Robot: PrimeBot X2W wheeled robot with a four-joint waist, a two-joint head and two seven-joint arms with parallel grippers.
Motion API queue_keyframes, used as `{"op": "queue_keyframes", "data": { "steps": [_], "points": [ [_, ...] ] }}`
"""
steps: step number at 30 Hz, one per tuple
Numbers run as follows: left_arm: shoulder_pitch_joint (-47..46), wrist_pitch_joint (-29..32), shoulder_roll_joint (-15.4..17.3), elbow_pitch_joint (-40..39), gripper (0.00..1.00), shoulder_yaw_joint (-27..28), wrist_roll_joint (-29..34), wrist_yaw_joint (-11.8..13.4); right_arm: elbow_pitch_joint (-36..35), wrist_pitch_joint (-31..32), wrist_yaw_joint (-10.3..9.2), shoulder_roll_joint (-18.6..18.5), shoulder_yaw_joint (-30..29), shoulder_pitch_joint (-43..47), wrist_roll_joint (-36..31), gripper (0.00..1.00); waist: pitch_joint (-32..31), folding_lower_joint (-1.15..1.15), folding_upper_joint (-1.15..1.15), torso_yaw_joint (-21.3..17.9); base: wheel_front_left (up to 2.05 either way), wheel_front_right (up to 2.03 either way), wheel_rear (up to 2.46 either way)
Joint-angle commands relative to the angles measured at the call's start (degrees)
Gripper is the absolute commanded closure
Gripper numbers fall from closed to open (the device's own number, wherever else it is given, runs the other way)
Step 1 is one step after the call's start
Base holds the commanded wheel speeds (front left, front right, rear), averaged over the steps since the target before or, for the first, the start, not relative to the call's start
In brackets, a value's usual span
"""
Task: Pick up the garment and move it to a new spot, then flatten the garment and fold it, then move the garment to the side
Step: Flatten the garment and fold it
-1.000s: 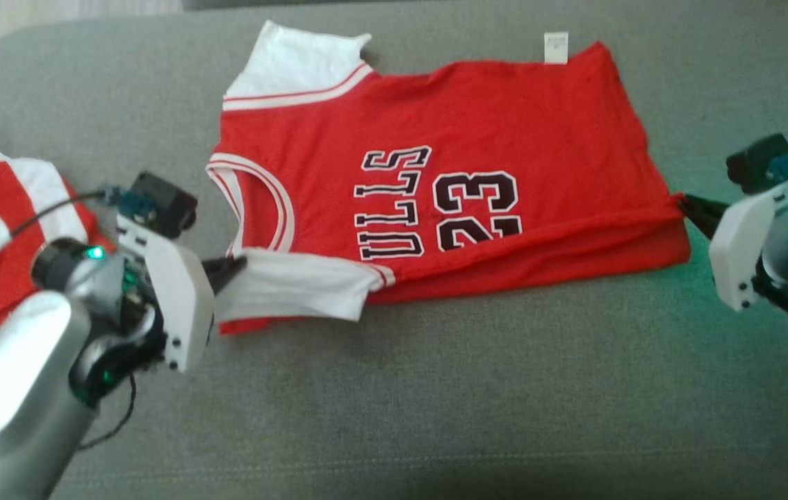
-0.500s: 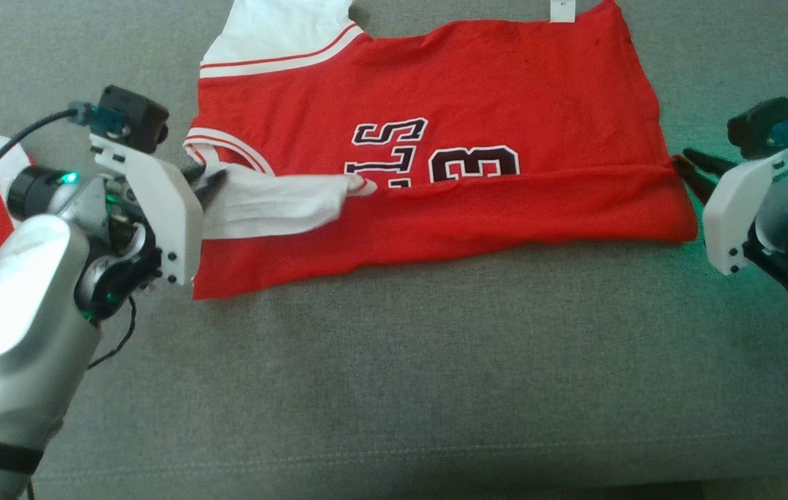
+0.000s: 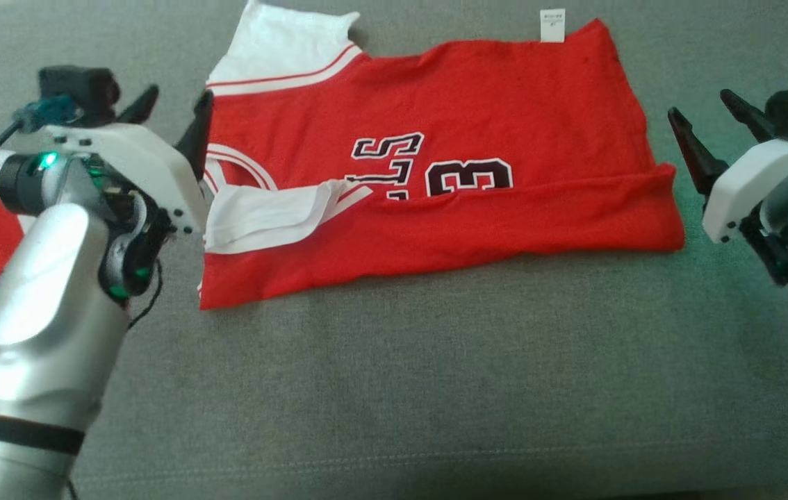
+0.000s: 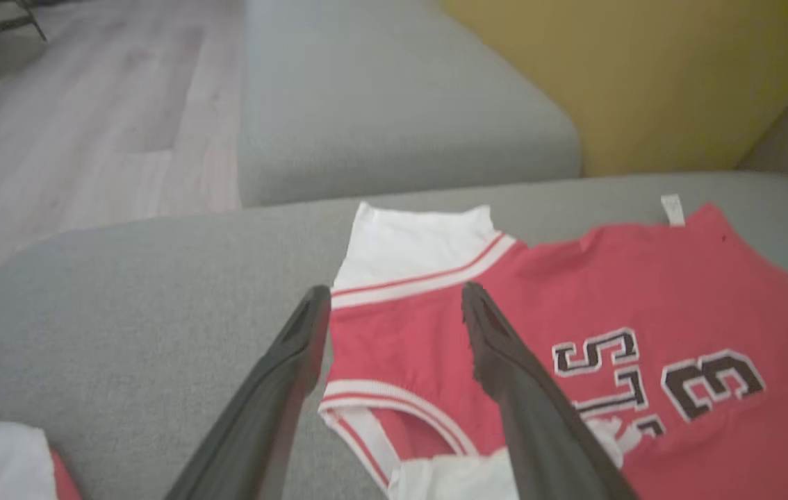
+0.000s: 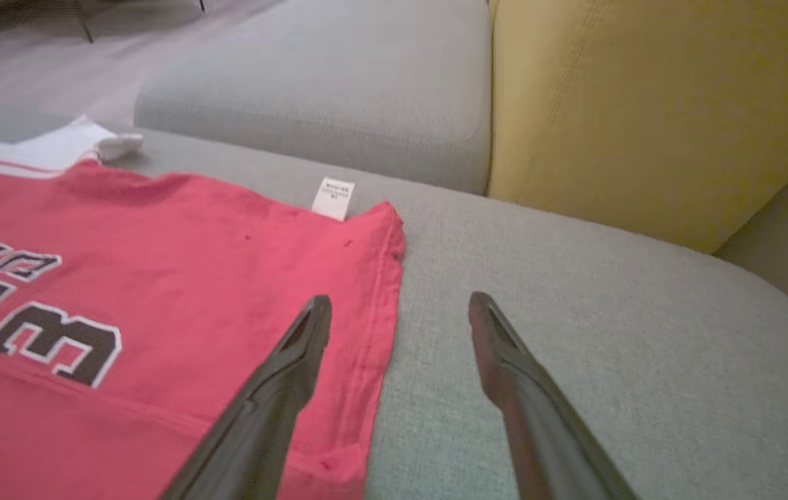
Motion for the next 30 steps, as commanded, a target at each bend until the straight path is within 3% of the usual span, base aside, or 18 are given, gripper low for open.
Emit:
{"op": "queue_keyframes", "data": {
  "steps": [1, 4, 9, 13, 16, 23, 30],
  "points": [
    [-0.54, -3.33, 0.85, -1.38, 0.00, 3.64, -0.40, 1.18, -0.04, -1.27, -0.04, -0.05, -1.43, 1.56, 0.08, 0.00, -1.15, 0.00, 0.00, 0.11, 0.00, 0.00, 0.00],
    [2.91, -10.54, -1.65, -1.88, 0.00, 6.22, -1.97, 3.01, -1.85, -1.61, -0.04, 0.25, -7.73, 2.56, -1.62, 0.00, -2.84, 0.00, 0.00, 0.21, 0.00, 0.00, 0.00],
    [10.31, -20.32, -5.49, -3.46, 0.00, 9.22, -4.07, 4.41, -10.96, -1.65, -0.04, 0.40, -26.16, 11.04, -10.24, 0.00, -5.61, 0.00, 0.00, 0.27, 0.00, 0.00, 0.00],
    [16.77, -22.54, -8.58, -5.48, 0.00, 11.01, -3.90, 4.48, -20.27, -1.65, -0.04, 3.79, -42.48, 22.39, -18.11, 0.00, -7.59, 0.00, 0.00, 0.21, 0.00, 0.00, 0.00],
    [21.07, -22.73, -10.38, -8.16, 0.00, 13.48, -0.74, 4.72, -27.23, -1.66, -0.04, 7.49, -50.91, 30.28, -25.33, 0.00, -8.69, 0.00, 0.00, 0.03, 0.00, 0.00, 0.00],
    [29.29, -22.77, -14.33, -10.45, 0.00, 18.48, 8.46, 4.04, -36.90, -1.66, -0.04, 15.14, -59.11, 41.05, -36.35, 0.00, -9.48, 0.00, 0.00, -0.67, 0.00, 0.00, 0.00],
    [30.90, -22.77, -15.84, -7.30, 0.00, 20.04, 13.64, 3.55, -38.96, -1.66, -0.04, 18.05, -60.42, 43.41, -39.45, 0.00, -9.20, 0.00, 0.00, -1.48, 0.00, 0.00, 0.00]
  ]
}}
